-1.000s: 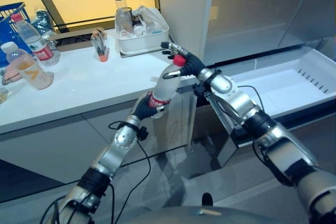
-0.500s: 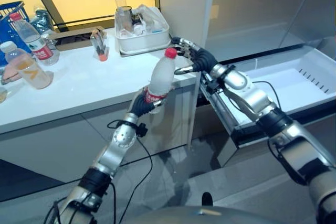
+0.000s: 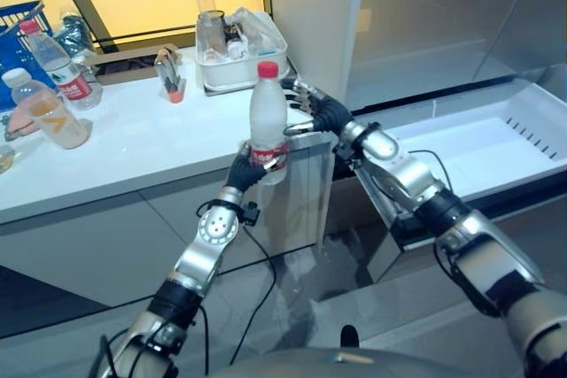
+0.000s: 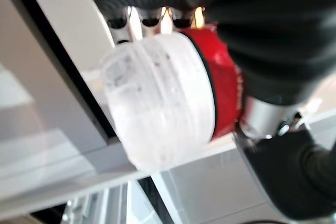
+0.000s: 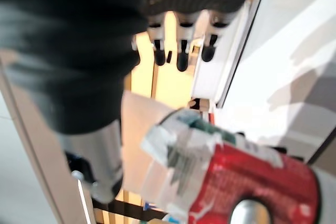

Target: Take the drinks into the refrigerator

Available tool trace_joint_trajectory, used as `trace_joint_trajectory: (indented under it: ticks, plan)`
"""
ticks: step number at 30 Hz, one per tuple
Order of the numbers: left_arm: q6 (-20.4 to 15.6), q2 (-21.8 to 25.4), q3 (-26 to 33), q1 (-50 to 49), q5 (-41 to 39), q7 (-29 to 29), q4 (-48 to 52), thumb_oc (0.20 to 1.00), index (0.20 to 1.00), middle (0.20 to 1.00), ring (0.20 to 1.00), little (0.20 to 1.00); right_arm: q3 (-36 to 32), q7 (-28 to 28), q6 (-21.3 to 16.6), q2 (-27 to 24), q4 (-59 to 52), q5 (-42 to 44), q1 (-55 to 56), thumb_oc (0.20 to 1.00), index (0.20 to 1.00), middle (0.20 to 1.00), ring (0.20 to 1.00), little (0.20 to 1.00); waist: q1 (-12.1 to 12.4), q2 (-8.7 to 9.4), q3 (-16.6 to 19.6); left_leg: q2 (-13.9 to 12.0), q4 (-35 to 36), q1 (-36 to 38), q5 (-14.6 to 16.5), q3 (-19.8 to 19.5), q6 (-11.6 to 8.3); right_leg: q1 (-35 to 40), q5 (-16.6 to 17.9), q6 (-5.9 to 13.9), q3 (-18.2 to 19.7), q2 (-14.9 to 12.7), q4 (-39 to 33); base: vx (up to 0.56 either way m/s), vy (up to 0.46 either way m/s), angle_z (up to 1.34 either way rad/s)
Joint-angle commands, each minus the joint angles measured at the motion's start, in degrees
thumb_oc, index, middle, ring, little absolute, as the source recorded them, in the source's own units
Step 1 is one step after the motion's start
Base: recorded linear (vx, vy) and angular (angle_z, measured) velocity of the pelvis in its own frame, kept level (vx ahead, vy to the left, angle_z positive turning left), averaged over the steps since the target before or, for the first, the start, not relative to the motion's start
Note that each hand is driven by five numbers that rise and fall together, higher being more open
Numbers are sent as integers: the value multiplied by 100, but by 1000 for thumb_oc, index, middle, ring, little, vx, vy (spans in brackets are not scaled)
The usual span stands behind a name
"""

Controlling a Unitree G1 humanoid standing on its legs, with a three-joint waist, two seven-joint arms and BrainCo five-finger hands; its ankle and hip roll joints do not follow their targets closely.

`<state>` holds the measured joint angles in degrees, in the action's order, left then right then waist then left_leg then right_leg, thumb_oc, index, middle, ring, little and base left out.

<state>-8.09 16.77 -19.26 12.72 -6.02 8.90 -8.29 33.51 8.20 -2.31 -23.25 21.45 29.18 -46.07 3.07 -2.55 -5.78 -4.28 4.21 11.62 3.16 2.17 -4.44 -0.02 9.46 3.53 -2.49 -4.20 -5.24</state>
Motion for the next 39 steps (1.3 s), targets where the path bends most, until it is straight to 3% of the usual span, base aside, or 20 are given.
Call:
trace_joint_trajectory:
  ticks: [1, 11, 25, 26, 33, 34, 35, 36, 37, 38, 39]
  plan:
    - [-698, 8, -268, 1040, -395, -26, 352, 200, 200, 200, 200, 200, 152, 17, -287, 149, 451, -72, -851, 1000, 1000, 1000, 1000, 1000, 196, 298, 268, 390, -62, -307, 56, -59, 357, 573, -905, 203, -125, -101, 564, 0, 0, 0]
    - [-564, 103, -428, 1131, -275, -223, 204, 200, 200, 200, 200, 200, 224, -51, -271, 461, 363, -104, -1233, 1000, 1000, 1000, 1000, 1000, 204, 301, 307, 388, -60, -314, 56, -62, 368, 571, -912, 200, -116, -97, 568, -3, 0, 0]
    - [-371, -131, -722, 1658, -51, 68, -379, 200, 200, 200, 200, 200, 433, -380, -147, 1589, 620, -561, -1206, 1000, 1000, 1000, 1000, 1000, 196, 281, 332, 392, -86, -341, 10, -21, 380, 572, -856, 191, -93, -88, 534, -4, 0, -1]
    - [-359, -150, -735, 1687, -52, 96, -396, 200, 200, 200, 200, 200, 456, -391, -141, 1639, 606, -576, -1200, 206, 206, 206, 206, 206, 193, 282, 334, 390, -84, -339, 11, -19, 381, 571, -853, 192, -90, -88, 532, 2, 3, -4]
    - [-351, -226, -749, 1773, -52, 248, -442, 200, 200, 200, 200, 200, 455, -508, -167, 1703, 462, -542, -1071, 200, 200, 200, 200, 200, 196, 276, 336, 390, -83, -332, 4, -16, 384, 586, -853, 197, -92, -94, 522, 1, 1, -1]
    - [-354, -241, -738, 1774, -57, 266, -445, 285, 285, 285, 285, 285, 424, -526, -171, 1686, 462, -531, -1063, 200, 200, 200, 200, 200, 199, 282, 339, 390, -82, -335, 4, -17, 385, 585, -853, 197, -91, -94, 520, 0, 0, 0]
    - [-355, -249, -733, 1773, -69, 285, -452, 507, 507, 507, 507, 507, 404, -552, -177, 1672, 462, -529, -1069, 200, 200, 200, 200, 200, 200, 285, 340, 389, -78, -337, 2, -19, 385, 583, -852, 197, -90, -93, 522, 0, 0, 0]
    - [-353, -253, -732, 1775, -84, 292, -465, 592, 592, 592, 592, 592, 390, -569, -185, 1657, 455, -518, -1065, 200, 200, 200, 200, 200, 200, 288, 341, 389, -76, -339, 1, -19, 386, 581, -849, 197, -89, -92, 520, 0, 0, 0]
    - [-354, -253, -732, 1775, -84, 292, -466, 592, 592, 592, 592, 592, 390, -569, -185, 1656, 455, -518, -1065, 200, 200, 200, 200, 200, 201, 288, 341, 389, -76, -339, 1, -19, 386, 581, -849, 197, -88, -92, 520, 0, 0, 0]
    - [-344, -256, -724, 1769, -96, 297, -473, 1000, 1000, 1000, 1000, 1000, 348, -606, -197, 1609, 426, -474, -1022, 200, 200, 200, 200, 200, 199, 291, 340, 393, -78, -340, 3, -15, 386, 583, -847, 199, -81, -91, 515, 0, 0, 0]
    - [-345, -259, -722, 1761, -108, 299, -474, 1000, 1000, 1000, 1000, 1000, 333, -622, -202, 1588, 402, -480, -999, 200, 200, 200, 200, 200, 200, 294, 345, 393, -75, -337, 2, -12, 386, 584, -845, 198, -77, -87, 512, 0, 0, 0]
